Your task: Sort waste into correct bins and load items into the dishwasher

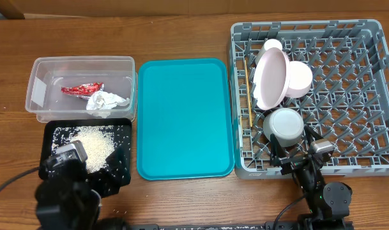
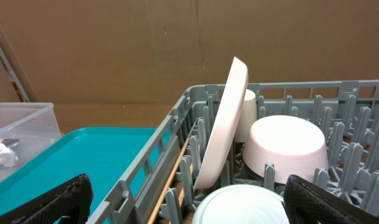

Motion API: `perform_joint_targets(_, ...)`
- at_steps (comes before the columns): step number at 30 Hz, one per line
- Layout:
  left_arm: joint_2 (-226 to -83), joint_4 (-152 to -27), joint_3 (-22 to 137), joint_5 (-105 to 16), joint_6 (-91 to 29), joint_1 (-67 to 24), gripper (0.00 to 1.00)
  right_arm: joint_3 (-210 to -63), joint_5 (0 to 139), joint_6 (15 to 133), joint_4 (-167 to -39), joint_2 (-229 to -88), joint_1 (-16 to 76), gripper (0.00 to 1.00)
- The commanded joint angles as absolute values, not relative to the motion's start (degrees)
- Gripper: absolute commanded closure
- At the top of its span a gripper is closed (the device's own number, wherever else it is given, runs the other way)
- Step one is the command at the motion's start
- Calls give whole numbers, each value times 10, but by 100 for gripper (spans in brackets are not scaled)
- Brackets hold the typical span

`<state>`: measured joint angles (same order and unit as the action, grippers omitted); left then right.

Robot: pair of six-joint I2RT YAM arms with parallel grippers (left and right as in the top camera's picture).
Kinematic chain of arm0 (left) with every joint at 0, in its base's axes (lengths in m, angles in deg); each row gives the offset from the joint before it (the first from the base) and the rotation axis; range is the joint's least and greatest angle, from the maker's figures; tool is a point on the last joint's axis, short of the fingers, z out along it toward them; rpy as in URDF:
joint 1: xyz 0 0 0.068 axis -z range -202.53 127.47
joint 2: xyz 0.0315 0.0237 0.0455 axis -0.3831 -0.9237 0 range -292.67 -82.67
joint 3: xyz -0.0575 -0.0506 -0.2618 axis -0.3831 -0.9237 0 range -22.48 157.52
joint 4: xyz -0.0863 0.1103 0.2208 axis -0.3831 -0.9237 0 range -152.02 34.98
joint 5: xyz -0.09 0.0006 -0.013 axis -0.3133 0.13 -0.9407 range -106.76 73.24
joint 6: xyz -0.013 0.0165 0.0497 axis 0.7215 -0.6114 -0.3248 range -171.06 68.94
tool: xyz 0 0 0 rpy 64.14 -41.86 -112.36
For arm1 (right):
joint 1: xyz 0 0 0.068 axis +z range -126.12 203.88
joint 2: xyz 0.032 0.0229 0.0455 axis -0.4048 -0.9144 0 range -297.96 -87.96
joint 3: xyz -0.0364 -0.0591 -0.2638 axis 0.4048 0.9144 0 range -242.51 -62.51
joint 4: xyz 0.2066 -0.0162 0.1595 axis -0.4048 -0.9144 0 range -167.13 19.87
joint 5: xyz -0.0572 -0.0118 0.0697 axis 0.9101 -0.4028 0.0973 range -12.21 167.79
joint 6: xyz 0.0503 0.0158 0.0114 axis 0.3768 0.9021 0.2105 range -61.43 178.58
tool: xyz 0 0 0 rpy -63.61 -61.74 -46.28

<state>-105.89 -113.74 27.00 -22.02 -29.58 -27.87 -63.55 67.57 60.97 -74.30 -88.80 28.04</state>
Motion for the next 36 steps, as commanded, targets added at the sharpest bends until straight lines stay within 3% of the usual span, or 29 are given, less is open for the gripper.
perform_joint_targets(1,-1004,-1059,188,-212,-252,-277,0,-630,679,612,-741,-881,279,0)
perform_joint_targets(9,-907,-774,17,-219,-251,-277,0,-630,679,612,-741,-881,279,0)
perform_joint_targets(15,-863,-655,-67,-223,-251,-277,0,-630,679,612,-741,-881,279,0)
perform_joint_targets(30,-828,-504,-201,-221,-254,-277,0,-630,679,612,-741,-881,279,0)
perform_joint_targets(36,-828,-519,-222,-223,-288,-277,0,-630,679,612,-741,-881,279,0)
